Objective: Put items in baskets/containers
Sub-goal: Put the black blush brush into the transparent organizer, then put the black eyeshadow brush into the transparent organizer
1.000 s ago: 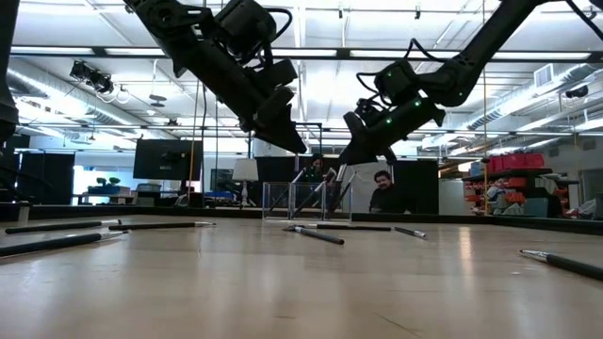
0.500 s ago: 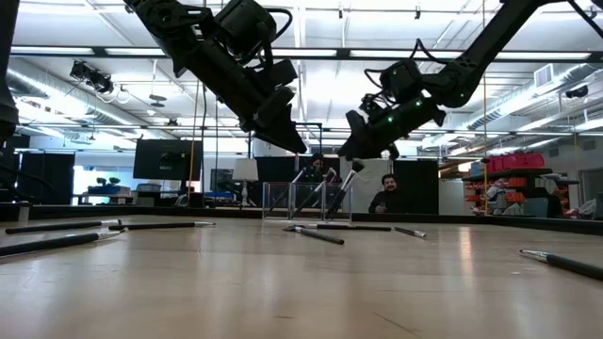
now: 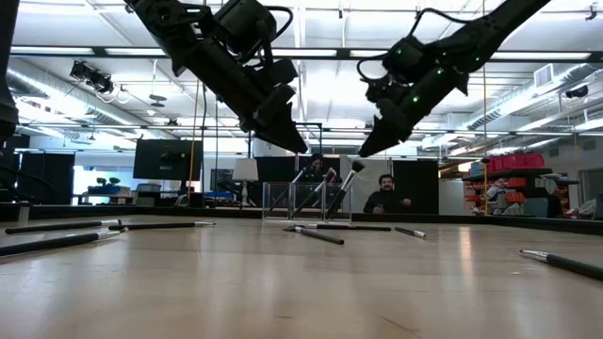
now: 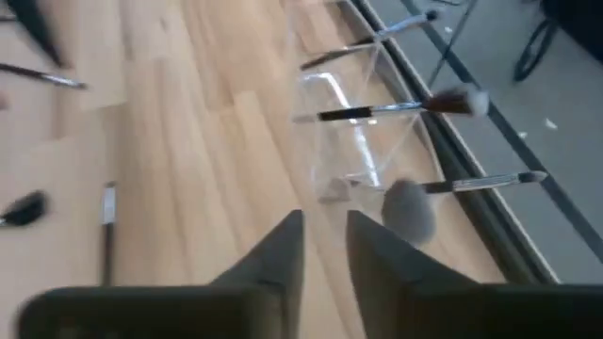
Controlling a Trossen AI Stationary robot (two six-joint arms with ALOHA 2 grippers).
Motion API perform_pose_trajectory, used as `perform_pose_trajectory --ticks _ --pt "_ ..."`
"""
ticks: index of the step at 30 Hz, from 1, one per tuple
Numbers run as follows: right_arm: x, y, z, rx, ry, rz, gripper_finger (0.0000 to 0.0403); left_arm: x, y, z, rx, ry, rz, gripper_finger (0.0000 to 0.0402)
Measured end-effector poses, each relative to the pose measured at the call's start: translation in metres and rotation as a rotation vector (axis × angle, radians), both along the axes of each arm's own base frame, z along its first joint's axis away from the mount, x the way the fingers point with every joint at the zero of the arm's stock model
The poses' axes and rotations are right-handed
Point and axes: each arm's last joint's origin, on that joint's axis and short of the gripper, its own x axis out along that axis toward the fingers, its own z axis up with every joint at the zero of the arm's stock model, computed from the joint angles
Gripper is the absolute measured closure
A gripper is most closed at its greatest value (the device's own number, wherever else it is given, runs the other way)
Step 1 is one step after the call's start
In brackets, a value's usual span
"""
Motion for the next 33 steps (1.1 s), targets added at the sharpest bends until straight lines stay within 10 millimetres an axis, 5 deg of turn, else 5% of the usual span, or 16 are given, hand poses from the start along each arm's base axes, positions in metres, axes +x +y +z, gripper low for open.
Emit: perform_pose_trajectory --ticks 5,11,15,22,29,33 --pt "0.007 -0.018 -0.011 -0.067 -0.037 -0.103 0.0394 0.0 -0.001 0.0 0.002 0.0 -0.004 0.0241" --pt "0.009 -0.042 -0.01 -0.228 -0.109 -0.353 0.0384 0.0 0.0 0.0 0.003 -0.002 0.0 0.0241" --pt "0.012 -0.038 0.002 -0.268 -0.17 -0.334 0.0391 0.0 0.0 0.0 0.006 -0.002 0.002 0.0241" --pt "0.035 0.013 0.008 -0.196 -0.189 -0.097 0.0397 -0.008 -0.015 0.004 0.095 0.08 0.062 0.0241" --pt "0.054 0.093 -0.014 -0.102 -0.165 0.12 0.0401 -0.038 -0.051 0.003 -0.001 0.286 0.065 0.0241" --pt "0.049 0.127 -0.032 -0.088 -0.227 0.167 0.0399 -0.06 -0.075 -0.016 -0.001 0.322 0.138 0.0241"
